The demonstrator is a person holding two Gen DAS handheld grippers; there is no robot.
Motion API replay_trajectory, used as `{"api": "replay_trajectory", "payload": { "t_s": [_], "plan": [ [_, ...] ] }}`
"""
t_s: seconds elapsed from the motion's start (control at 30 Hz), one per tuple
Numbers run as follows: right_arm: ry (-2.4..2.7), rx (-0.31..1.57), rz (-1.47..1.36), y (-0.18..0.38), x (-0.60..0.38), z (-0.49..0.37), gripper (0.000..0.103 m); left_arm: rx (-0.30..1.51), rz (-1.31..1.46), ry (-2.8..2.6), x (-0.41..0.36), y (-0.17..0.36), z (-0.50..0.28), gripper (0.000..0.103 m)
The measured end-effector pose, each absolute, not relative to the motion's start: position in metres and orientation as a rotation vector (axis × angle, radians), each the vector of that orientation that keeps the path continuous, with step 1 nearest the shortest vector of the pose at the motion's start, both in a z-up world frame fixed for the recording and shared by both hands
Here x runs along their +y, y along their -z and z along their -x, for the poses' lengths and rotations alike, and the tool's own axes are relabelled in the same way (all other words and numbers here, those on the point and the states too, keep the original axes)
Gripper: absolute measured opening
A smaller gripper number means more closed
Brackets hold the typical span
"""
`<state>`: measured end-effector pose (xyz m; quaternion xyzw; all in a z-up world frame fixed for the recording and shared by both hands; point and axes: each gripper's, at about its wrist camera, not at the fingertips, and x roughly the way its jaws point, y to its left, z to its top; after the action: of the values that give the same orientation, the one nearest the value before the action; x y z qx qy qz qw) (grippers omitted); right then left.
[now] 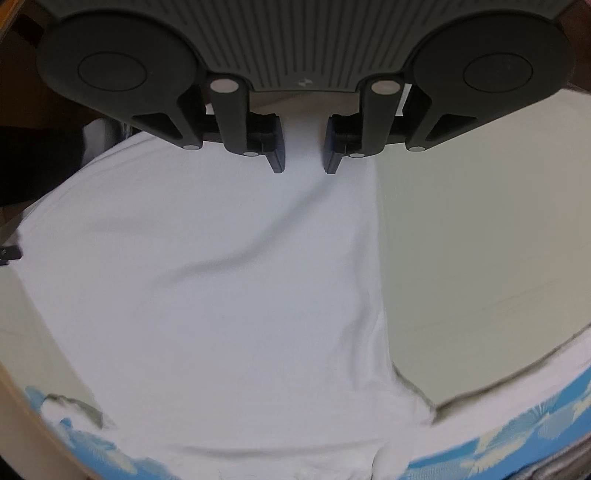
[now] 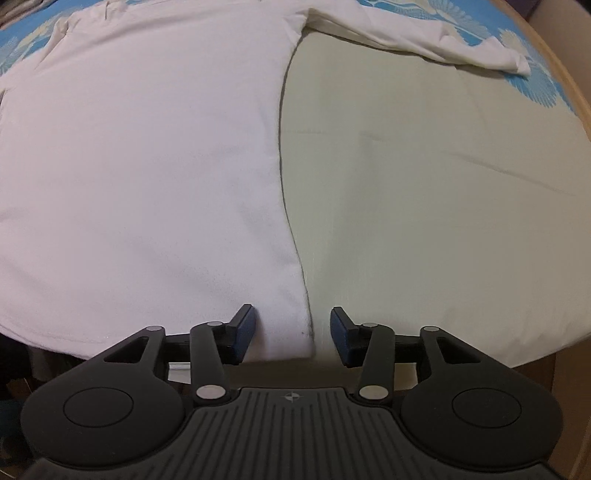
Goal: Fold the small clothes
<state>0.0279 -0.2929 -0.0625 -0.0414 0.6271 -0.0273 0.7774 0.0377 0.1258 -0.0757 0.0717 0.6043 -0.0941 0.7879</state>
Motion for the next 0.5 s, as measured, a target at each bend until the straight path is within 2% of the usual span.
{"api": "replay_trajectory", "payload": {
  "t_s": [0.13,0.37,0.4,0.5],
  "plan": [
    [0.072,1.334,0.105,0.057,-0.293,-0.019,0.051,1.288,-0.194,0.198,0.121,0.074,-0.038,0.027],
    [0.068,1.09,0.165,0.019,-0.271,-0.006,0.051,1.175,-0.139,0.161,0.112,0.057,-0.046,0.036],
    [0.07,1.069,0.17,0.016,-0.269,-0.006,0.051,1.169,-0.137,0.154,0.107,0.055,-0.048,0.04],
    [0.082,1.025,0.166,0.013,-0.272,-0.008,0.051,1.16,-0.14,0.143,0.106,0.054,-0.05,0.042]
  ]
}}
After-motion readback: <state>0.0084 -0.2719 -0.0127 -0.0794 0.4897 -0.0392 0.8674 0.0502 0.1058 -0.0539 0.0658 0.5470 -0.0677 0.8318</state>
